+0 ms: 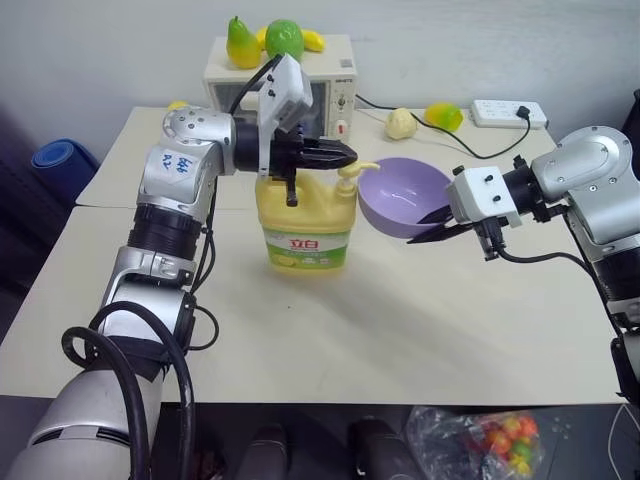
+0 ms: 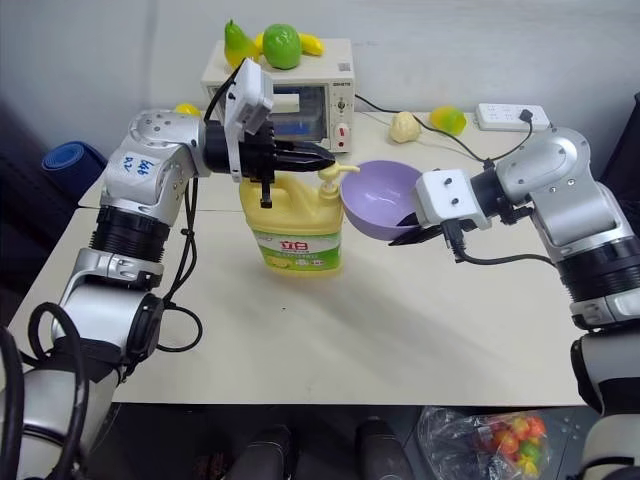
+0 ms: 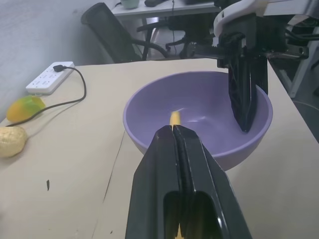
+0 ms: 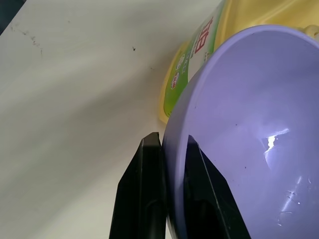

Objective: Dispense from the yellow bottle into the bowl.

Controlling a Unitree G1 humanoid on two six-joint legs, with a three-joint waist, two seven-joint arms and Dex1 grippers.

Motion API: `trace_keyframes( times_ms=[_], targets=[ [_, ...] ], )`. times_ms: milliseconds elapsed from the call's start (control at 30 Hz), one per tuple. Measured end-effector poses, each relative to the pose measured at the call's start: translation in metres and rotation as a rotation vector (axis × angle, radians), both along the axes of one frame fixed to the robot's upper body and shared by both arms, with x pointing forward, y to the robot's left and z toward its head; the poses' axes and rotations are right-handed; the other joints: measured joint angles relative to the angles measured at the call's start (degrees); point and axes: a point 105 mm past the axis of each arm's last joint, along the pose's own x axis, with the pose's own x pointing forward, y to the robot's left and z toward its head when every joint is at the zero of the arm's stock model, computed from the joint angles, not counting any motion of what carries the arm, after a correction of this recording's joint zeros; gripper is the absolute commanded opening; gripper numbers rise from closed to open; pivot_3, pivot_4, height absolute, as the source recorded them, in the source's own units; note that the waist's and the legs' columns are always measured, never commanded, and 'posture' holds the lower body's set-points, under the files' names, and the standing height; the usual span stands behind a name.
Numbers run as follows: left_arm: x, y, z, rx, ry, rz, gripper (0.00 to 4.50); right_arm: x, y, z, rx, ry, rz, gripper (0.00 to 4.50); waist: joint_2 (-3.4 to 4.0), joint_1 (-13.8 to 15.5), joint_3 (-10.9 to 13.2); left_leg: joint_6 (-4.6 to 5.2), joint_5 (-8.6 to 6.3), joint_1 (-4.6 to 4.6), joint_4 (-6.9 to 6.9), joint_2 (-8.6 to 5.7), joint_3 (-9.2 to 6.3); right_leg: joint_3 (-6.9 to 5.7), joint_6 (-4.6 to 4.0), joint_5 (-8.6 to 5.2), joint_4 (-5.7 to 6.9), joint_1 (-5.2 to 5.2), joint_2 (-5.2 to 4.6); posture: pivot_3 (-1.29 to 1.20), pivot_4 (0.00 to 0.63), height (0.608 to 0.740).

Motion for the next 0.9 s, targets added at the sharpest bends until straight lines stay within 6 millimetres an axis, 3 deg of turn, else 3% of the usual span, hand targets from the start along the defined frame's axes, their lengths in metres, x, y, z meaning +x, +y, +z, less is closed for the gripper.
trace_keyframes(
  times_ms=[533, 900],
  targets=[
    [0.001, -0.002, -0.007, -0.011, 0.014, 0.008, 0.03, 0.0, -0.002, 0.001, -0.002, -0.002, -0.004, 0.0, -0.01, 0.04, -0.01, 0.04, 0.07, 0.15, 0.03, -0.01, 0.0, 0.0, 0.04, 0.14, -0.01, 0.18, 0.0, 0.0, 0.15, 0.74],
    [0.013, 0.001, -0.004, -0.081, 0.088, 0.075, 0.03, -0.001, -0.001, 0.002, 0.004, -0.001, 0.002, 0.0, -0.01, 0.04, -0.01, 0.04, 0.08, 0.13, -0.02, -0.02, 0.0, -0.02, 0.04, 0.15, -0.05, 0.14, 0.0, 0.0, 0.15, 0.74]
  ],
)
